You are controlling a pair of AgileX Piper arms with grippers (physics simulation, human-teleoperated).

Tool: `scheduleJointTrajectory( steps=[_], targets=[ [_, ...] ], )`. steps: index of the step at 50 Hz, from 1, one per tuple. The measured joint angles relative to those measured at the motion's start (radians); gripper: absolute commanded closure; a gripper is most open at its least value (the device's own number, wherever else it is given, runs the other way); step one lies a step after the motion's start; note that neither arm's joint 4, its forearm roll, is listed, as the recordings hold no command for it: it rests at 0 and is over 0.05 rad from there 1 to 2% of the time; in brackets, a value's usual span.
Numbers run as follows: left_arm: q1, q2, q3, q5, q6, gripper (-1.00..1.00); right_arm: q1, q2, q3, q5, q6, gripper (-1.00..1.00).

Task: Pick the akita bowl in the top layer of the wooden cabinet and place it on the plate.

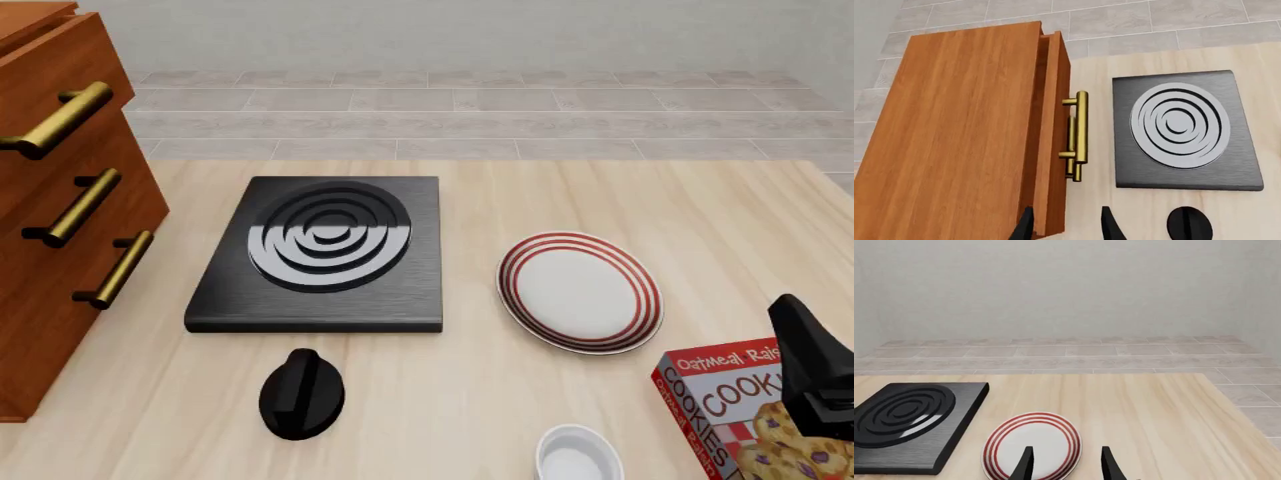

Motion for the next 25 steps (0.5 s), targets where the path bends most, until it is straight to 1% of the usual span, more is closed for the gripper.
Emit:
scheduleJointTrajectory(
  steps=[14, 25],
  targets=[
    [0.037, 0.03, 0.049, -0.043, 0.02, -1.0, 0.0, 0.015, 0.0, -0.013, -0.001, -1.0],
    [0.049, 0.049, 0.098, -0.083, 0.021, -1.0, 0.0, 0.024, 0.0, -0.021, -0.005, -1.0]
  ],
)
